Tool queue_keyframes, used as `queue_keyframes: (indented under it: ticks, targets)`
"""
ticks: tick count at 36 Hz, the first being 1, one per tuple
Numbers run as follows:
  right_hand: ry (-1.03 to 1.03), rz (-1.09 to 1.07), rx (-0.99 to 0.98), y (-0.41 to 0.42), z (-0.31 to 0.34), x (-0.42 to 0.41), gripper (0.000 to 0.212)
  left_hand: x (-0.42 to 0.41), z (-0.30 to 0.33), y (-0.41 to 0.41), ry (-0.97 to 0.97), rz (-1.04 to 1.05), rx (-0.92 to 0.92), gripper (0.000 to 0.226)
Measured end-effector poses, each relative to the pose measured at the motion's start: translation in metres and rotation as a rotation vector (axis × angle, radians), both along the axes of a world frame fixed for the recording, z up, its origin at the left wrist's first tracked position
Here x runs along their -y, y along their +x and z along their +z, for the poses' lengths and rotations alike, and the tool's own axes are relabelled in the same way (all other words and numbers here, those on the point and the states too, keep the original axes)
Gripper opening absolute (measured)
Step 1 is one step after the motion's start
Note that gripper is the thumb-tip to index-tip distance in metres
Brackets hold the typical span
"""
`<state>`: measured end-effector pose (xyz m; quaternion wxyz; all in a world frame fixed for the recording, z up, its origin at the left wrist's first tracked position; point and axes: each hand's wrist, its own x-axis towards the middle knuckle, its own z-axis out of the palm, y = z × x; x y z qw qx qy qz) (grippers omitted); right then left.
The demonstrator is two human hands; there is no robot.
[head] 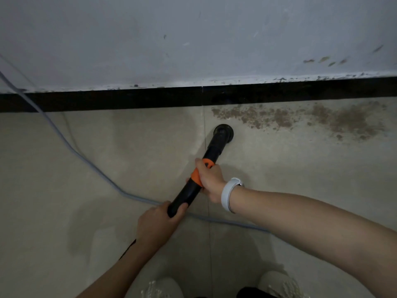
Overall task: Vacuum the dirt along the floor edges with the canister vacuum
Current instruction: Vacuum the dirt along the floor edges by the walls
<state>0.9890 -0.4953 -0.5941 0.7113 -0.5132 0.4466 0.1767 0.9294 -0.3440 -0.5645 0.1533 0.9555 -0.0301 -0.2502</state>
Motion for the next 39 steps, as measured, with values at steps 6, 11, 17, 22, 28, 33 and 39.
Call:
queue_keyframes:
  ticks: [6, 11, 17, 22, 28, 33, 39]
  targets:
    - [0.009, 0.038, -0.062, -0.053, -0.006, -0.036, 0.037, -0.049, -0.008, -0.036, 0.055, -0.083, 0.012, 0.062]
    - [0.023, 0.092, -0.143, -0.071, -0.005, -0.056, 0.033, -0.079, -0.012, -0.055, 0.068, -0.093, 0.062, 0.059]
    - [0.025, 0.121, -0.092, -0.038, 0.009, -0.059, 0.04, -0.07, -0.003, -0.039, 0.083, -0.027, 0.091, 0.065]
    - [0.049, 0.067, -0.038, -0.006, 0.015, -0.04, 0.034, -0.044, 0.002, -0.015, 0.032, 0.018, 0.04, 0.052]
    - [-0.001, -0.046, -0.098, -0.04, 0.004, -0.022, 0.03, -0.031, 0.002, -0.026, 0.015, -0.127, -0.006, 0.06]
    - [-0.068, -0.01, -0.086, -0.05, -0.003, -0.018, 0.039, -0.027, -0.005, -0.035, -0.049, -0.095, -0.099, 0.06]
    - [-0.096, -0.008, 0.021, 0.01, 0.011, -0.018, 0.039, -0.014, -0.003, 0.007, -0.134, 0.065, -0.077, 0.053]
